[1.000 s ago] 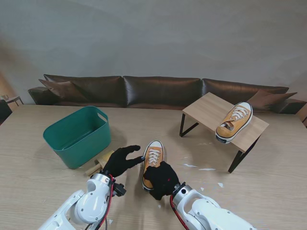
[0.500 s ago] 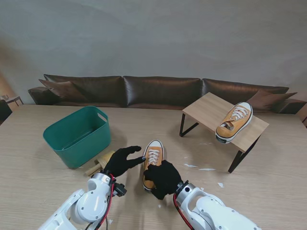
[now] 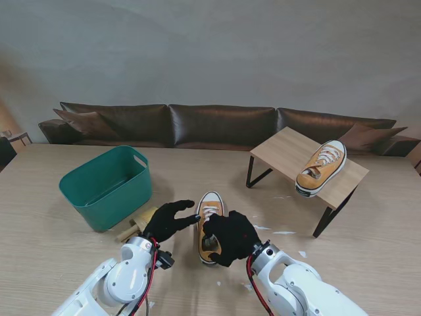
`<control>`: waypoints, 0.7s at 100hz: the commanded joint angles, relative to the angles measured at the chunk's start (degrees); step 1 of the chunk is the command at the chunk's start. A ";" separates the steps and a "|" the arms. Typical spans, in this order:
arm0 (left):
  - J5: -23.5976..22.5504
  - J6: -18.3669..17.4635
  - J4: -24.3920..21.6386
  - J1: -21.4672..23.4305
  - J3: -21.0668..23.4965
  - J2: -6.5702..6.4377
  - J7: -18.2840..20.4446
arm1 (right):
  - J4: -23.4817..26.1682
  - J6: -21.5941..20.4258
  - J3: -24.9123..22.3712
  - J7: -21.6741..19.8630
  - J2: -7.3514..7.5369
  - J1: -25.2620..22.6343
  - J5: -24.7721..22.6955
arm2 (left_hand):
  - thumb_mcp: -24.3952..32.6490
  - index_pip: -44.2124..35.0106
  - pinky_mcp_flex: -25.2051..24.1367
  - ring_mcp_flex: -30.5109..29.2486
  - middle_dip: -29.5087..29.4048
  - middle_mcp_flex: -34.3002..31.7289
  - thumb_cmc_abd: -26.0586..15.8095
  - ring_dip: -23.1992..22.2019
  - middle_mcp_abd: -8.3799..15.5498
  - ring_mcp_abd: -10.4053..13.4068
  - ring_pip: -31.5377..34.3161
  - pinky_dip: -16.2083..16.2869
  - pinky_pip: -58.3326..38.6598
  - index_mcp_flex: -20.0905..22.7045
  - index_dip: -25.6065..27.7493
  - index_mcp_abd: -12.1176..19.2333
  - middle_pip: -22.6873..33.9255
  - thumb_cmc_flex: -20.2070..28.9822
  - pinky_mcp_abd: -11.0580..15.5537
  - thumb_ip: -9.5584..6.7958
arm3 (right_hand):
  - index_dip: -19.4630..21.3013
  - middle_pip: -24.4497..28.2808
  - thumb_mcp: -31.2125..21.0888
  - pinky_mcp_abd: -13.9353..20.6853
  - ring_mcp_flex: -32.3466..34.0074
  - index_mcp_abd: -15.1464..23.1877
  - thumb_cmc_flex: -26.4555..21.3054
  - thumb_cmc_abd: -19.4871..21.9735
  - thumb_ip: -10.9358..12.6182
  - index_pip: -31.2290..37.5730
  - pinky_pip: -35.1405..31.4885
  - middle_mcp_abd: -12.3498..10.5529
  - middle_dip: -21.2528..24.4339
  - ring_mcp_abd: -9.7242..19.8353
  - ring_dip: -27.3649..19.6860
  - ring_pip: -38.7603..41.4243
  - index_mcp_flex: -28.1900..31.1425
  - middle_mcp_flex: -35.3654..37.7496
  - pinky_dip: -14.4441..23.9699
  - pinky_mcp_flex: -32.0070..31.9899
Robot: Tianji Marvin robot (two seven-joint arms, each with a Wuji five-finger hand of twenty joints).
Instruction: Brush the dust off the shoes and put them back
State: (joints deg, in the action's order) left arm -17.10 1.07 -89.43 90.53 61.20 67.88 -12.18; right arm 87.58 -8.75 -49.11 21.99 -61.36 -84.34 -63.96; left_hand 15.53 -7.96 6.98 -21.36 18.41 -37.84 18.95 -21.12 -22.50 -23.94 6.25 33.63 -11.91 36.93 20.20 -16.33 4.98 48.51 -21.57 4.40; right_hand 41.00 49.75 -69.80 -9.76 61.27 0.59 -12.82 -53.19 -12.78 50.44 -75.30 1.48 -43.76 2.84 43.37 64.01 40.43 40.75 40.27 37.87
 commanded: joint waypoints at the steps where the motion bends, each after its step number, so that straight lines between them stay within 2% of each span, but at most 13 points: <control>1: 0.12 -0.05 -0.10 -0.01 -0.01 0.29 1.30 | 2.90 -0.02 -1.57 -2.55 0.01 -1.10 0.39 | -1.92 -0.01 -0.59 -0.62 0.31 -0.82 -3.26 0.04 -0.09 -1.19 -0.18 0.73 0.43 0.46 0.17 -0.27 0.31 1.04 0.23 -2.11 | -1.39 -1.72 2.05 -1.59 -1.90 -0.16 1.60 2.51 1.73 -2.20 1.48 1.62 1.20 -1.67 -0.71 -1.16 -2.53 -1.97 -0.38 -6.27; 10: 0.22 -0.50 0.31 -0.22 -0.15 0.40 0.99 | 6.45 0.10 -4.90 -6.82 0.00 -2.76 1.69 | -2.04 -0.01 -0.56 -0.67 0.34 -1.04 -3.28 0.02 -0.09 -1.04 -0.14 0.74 0.42 0.43 0.17 -0.20 0.39 1.04 0.24 -2.12 | -2.77 -3.37 5.12 -2.73 -2.93 -0.32 1.25 7.16 2.81 -5.25 2.35 1.74 2.08 -3.76 -1.12 -3.49 -4.16 -0.72 0.10 -7.30; 26: 0.92 -0.67 1.04 -0.63 -0.57 0.60 0.72 | 12.46 1.63 -10.44 -14.23 -0.05 -5.25 4.66 | -2.13 0.03 -0.61 -0.51 0.30 -0.84 -3.29 0.05 -0.33 -1.01 -0.21 0.74 0.43 0.32 0.16 -0.34 0.30 1.23 0.24 -2.15 | -5.63 -5.37 9.08 -4.55 -4.00 -0.17 0.12 11.20 4.10 -10.95 3.17 2.21 3.03 -6.81 -1.24 -5.96 -7.37 1.25 1.18 -8.57; 55: 1.19 -0.45 1.22 -0.77 -0.78 0.63 0.86 | 20.31 4.90 -17.98 -23.72 0.30 -6.66 5.89 | -2.31 0.00 -0.60 -0.60 0.29 -0.77 -3.32 0.04 -0.08 -1.04 -0.21 0.77 0.42 0.44 0.17 -0.27 0.30 1.34 0.20 -2.17 | -8.35 -6.92 14.08 -5.01 -4.34 -0.11 -0.31 14.93 5.33 -16.31 3.42 2.44 3.12 -7.76 -0.61 -6.34 -9.59 1.82 2.38 -8.87; 70: 1.28 -0.33 1.25 -0.83 -0.83 0.62 1.00 | 22.41 6.43 -20.98 -27.26 0.57 -6.17 4.49 | -2.38 -0.01 -0.65 -0.52 0.28 -0.76 -3.41 0.05 -0.21 -1.06 -0.26 0.77 0.44 0.45 0.17 -0.33 0.29 1.34 0.20 -2.19 | -8.86 -7.06 16.35 -4.89 -3.79 -0.14 -0.41 16.29 5.78 -17.66 3.10 2.36 2.68 -7.59 -0.24 -5.90 -9.74 2.34 2.82 -8.31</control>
State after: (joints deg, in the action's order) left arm -16.10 0.56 -88.13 89.69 60.43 68.13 -12.30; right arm 109.06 -3.16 -69.21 -4.32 -61.23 -91.18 -58.36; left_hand 14.99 -7.96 6.98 -21.36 18.42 -37.84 17.24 -21.12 -22.59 -23.96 6.25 33.64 -11.91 36.93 20.20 -16.34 4.98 48.77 -21.57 4.40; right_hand 33.06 43.30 -55.60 -12.86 57.72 0.59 -12.96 -38.27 -8.78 33.97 -72.63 2.59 -41.42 -4.12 42.26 57.63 32.77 41.80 41.36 37.87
